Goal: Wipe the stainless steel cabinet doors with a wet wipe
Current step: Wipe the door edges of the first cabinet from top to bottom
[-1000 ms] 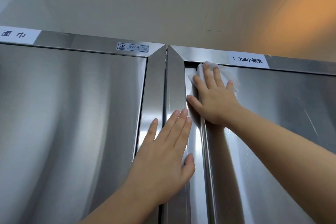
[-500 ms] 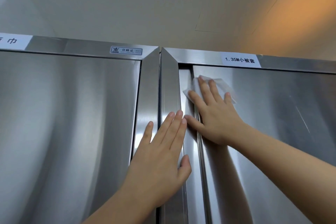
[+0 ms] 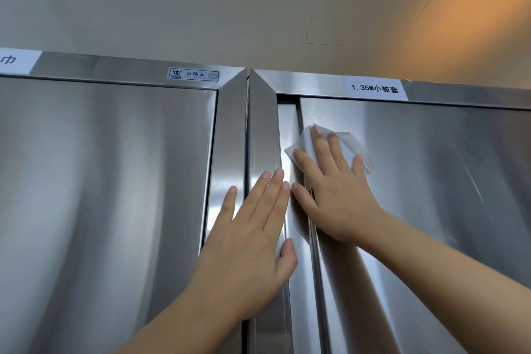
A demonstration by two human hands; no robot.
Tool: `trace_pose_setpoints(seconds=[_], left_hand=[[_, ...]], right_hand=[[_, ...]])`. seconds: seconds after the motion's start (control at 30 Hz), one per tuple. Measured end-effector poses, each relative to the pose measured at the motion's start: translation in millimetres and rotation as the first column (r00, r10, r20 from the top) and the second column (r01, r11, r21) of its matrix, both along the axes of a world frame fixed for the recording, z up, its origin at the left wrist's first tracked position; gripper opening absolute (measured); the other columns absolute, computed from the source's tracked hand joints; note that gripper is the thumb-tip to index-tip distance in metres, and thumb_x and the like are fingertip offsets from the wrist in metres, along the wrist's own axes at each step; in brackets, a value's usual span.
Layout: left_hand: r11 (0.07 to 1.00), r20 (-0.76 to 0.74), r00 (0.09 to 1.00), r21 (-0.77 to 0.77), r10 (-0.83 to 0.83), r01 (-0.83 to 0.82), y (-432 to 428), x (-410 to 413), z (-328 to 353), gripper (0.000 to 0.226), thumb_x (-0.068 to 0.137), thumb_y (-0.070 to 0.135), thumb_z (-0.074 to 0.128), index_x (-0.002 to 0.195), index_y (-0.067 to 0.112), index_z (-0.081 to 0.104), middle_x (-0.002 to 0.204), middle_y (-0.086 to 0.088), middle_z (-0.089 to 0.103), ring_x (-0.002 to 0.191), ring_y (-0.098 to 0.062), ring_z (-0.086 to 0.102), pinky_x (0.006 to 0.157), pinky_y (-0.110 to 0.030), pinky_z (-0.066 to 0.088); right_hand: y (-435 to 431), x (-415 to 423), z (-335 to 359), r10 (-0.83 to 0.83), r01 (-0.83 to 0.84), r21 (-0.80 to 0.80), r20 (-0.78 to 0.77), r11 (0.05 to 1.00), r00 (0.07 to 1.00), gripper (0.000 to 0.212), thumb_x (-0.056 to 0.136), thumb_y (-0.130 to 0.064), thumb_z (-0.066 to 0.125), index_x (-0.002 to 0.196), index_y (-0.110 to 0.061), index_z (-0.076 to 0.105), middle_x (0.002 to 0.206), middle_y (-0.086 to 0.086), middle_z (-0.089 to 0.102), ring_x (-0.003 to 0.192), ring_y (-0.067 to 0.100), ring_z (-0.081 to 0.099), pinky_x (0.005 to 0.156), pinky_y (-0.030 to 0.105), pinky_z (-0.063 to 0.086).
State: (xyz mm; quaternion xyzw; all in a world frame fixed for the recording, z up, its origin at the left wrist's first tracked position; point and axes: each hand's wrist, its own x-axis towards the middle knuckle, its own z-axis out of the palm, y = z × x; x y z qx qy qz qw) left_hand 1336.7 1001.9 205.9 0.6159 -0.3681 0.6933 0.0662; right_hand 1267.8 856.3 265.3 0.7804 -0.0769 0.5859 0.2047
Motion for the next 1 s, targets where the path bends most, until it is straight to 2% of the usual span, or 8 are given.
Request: trace_pose_setpoints(seconds=[0.27, 0.4, 0.57, 0.83, 1.0], left_hand=[[1.000, -0.003, 1.000, 0.005, 0.015, -0.015, 0.9, -0.6, 0.4, 0.064, 0.080, 0.037, 0.036, 0.136, 0.007, 0.047, 0.146, -0.007, 0.038, 0.134, -0.021, 0.036, 0.101, -0.055, 0.033], [1.000, -0.012, 1.000, -0.002, -0.005, 0.005, 1.5, -1.1, 0.5, 0.063, 0.082, 0.036, 0.035, 0.136, 0.006, 0.046, 0.146, -0.007, 0.038, 0.134, -0.022, 0.035, 0.102, -0.054, 0.033], [1.000, -0.012, 1.000, -0.008, -0.011, 0.011, 0.9, -1.7, -0.1, 0.061, 0.084, 0.034, 0.032, 0.136, 0.004, 0.046, 0.145, -0.009, 0.039, 0.134, -0.023, 0.036, 0.102, -0.054, 0.030], [1.000, -0.007, 1.000, -0.013, -0.008, 0.008, 0.4, -1.8, -0.8, 0.062, 0.084, 0.033, 0.032, 0.137, 0.003, 0.043, 0.146, -0.010, 0.036, 0.135, -0.023, 0.034, 0.105, -0.051, 0.028], [1.000, -0.011, 1.000, -0.013, -0.004, 0.004, 0.3, -1.0, -0.6, 0.063, 0.085, 0.034, 0.029, 0.138, 0.003, 0.041, 0.147, -0.010, 0.035, 0.136, -0.024, 0.033, 0.106, -0.050, 0.025]], right_hand=[[12.4, 9.1, 66.8, 0.028, -0.035, 0.120, 0.064, 0.992, 0.998, 0.055, 0.096, -0.044, 0.031, 0.145, -0.023, 0.016, 0.155, 0.004, -0.020, 0.142, 0.025, -0.015, 0.108, 0.059, 0.001], [8.1, 7.5, 35.5, 0.068, -0.072, 0.062, 0.078, 0.995, 0.995, 0.053, 0.097, -0.041, 0.029, 0.145, -0.024, 0.017, 0.156, 0.003, -0.018, 0.142, 0.022, -0.014, 0.109, 0.056, 0.003], [4.0, 4.1, -33.7, 0.097, -0.097, 0.058, 0.005, 0.994, 0.995, 0.058, 0.094, -0.047, 0.029, 0.147, -0.030, 0.011, 0.151, -0.006, -0.031, 0.137, 0.012, -0.024, 0.109, 0.052, -0.002], [12.3, 4.3, 12.7, 0.052, -0.055, 0.111, 0.028, 0.992, 0.998, 0.060, 0.094, -0.048, 0.032, 0.147, -0.027, 0.012, 0.155, 0.001, -0.022, 0.142, 0.021, -0.018, 0.110, 0.056, 0.000], [7.3, 6.1, -29.4, 0.073, -0.076, 0.053, 0.055, 0.996, 0.996, 0.060, 0.093, -0.048, 0.034, 0.146, -0.025, 0.016, 0.155, 0.005, -0.019, 0.142, 0.022, -0.016, 0.109, 0.055, 0.002]])
